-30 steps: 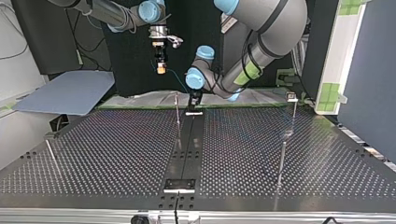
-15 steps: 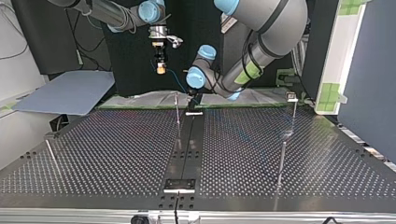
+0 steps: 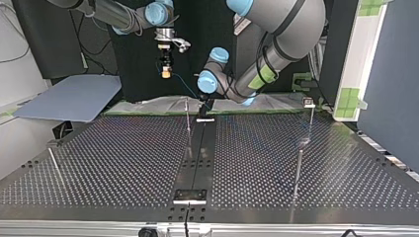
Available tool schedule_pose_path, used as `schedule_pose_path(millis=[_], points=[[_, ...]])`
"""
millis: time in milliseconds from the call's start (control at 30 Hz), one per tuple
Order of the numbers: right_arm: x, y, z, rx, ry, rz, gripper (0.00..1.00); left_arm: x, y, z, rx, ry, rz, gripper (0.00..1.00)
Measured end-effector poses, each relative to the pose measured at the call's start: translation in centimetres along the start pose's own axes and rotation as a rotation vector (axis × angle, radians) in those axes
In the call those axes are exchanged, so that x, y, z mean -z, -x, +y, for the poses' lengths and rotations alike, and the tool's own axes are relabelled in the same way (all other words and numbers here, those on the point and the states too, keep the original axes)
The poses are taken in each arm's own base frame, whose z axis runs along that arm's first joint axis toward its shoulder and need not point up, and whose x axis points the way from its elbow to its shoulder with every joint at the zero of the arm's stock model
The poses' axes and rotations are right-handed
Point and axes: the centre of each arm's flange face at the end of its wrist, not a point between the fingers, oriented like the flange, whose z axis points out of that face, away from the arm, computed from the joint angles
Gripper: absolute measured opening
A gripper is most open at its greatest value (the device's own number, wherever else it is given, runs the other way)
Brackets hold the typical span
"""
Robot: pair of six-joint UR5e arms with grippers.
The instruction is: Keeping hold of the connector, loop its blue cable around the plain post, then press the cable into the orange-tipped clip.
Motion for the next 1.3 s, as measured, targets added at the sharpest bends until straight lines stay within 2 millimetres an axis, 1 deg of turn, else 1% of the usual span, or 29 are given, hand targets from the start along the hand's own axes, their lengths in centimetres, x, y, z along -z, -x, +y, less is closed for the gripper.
schedule_pose_path(millis=[200, 233, 267, 300, 333, 367, 400, 433, 467, 500, 533, 700, 867, 1067, 1300], points=[[0.0, 0.0, 0.1, 0.002, 0.003, -0.004, 0.0, 0.0, 0.0, 0.0, -0.005, 0.0, -0.004, 1.0], [0.0, 0.1, 0.1, 0.002, 0.003, -0.005, 0.0, -0.1, 0.1, 0.0, -0.008, 0.0, -0.005, 0.84], [0.0, 0.1, 0.1, 0.003, 0.003, -0.006, 0.0, -0.1, 0.1, 0.0, -0.011, 0.0, -0.006, 0.74], [0.0, 0.1, 0.1, 0.003, 0.003, -0.006, 0.0, -0.1, 0.1, 0.0, -0.015, -0.001, -0.008, 0.74], [0.0, 0.1, 0.1, 0.003, 0.003, -0.006, 0.0, -0.1, 0.1, 0.0, -0.02, -0.002, -0.01, 0.64], [0.0, 0.1, 0.1, 0.003, 0.003, -0.006, 0.0, -0.1, 0.1, 0.0, -0.024, -0.001, -0.011, 0.49], [0.1, 0.1, 0.1, 0.003, 0.003, -0.007, 0.0, -0.1, 0.1, 0.0, -0.029, -0.001, -0.012, 0.49], [0.1, 0.1, 0.1, 0.003, 0.003, -0.007, 0.0, -0.1, 0.1, 0.0, -0.036, -0.001, -0.013, 0.37], [0.0, 0.1, 0.1, 0.003, 0.004, -0.007, 0.0, -0.1, 0.1, 0.0, -0.042, -0.001, -0.013, 0.19], [0.0, 0.1, 0.1, 0.003, 0.005, -0.007, 0.0, -0.1, 0.1, 0.0, -0.049, 0.0, -0.013, 0.19], [0.0, 0.1, 0.2, 0.003, 0.006, -0.007, 0.0, -0.1, 0.0, 0.0, -0.057, 0.0, -0.014, 0.01], [-0.1, 0.1, 0.5, 0.003, 0.02, -0.008, 0.0, 0.0, -0.1, -0.1, -0.069, 0.01, -0.021, 0.01], [-0.1, 0.1, 0.7, 0.004, 0.031, -0.011, 0.0, -0.1, 0.0, 0.4, -0.069, 0.035, -0.023, 0.01], [-0.2, 0.2, 1.6, 0.012, 0.068, -0.024, 0.0, -0.1, 0.0, 0.7, -0.073, 0.057, -0.021, 0.01], [-0.5, 0.2, 2.4, 0.014, 0.09, -0.027, 0.0, 0.3, -0.6, 0.5, -0.081, 0.033, -0.026, 0.01]])
